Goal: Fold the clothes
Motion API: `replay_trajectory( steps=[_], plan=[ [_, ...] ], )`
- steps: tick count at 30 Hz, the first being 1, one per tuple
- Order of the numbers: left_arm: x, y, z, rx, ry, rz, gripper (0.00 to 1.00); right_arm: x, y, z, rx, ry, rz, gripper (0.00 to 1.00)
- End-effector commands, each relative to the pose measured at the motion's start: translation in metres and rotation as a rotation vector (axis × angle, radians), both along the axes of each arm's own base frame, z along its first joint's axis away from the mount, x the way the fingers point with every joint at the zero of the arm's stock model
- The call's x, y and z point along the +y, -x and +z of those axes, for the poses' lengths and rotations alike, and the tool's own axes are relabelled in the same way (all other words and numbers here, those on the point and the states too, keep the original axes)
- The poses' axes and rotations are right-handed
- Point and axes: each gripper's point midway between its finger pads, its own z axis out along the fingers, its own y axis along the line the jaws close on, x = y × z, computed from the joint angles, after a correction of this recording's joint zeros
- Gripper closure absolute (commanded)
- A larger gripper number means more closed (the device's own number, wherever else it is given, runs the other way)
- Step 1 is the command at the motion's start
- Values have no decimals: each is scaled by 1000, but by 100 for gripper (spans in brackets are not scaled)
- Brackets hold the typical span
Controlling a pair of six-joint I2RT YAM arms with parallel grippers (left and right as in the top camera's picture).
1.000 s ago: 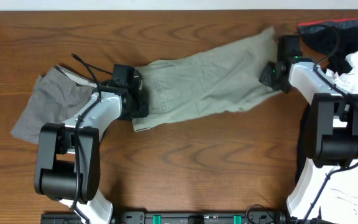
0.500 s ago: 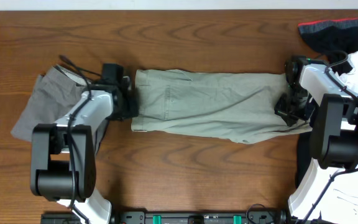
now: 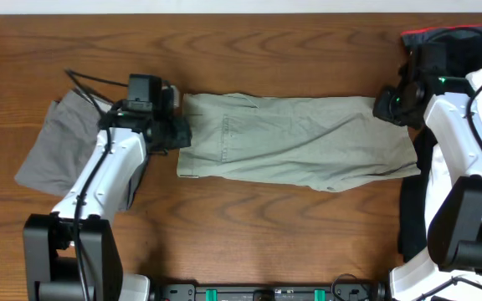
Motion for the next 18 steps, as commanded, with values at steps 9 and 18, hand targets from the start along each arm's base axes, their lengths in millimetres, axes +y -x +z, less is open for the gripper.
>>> replay_trajectory(
  steps=[9, 18],
  plan=[
    [-26, 10, -14, 46, 11, -99, 78, -8, 3, -72, 153, -24, -111, 99],
    [-22, 12, -33, 98, -13, -91, 78, -16, -94, -29, -284, -16, -98, 99]
  ],
)
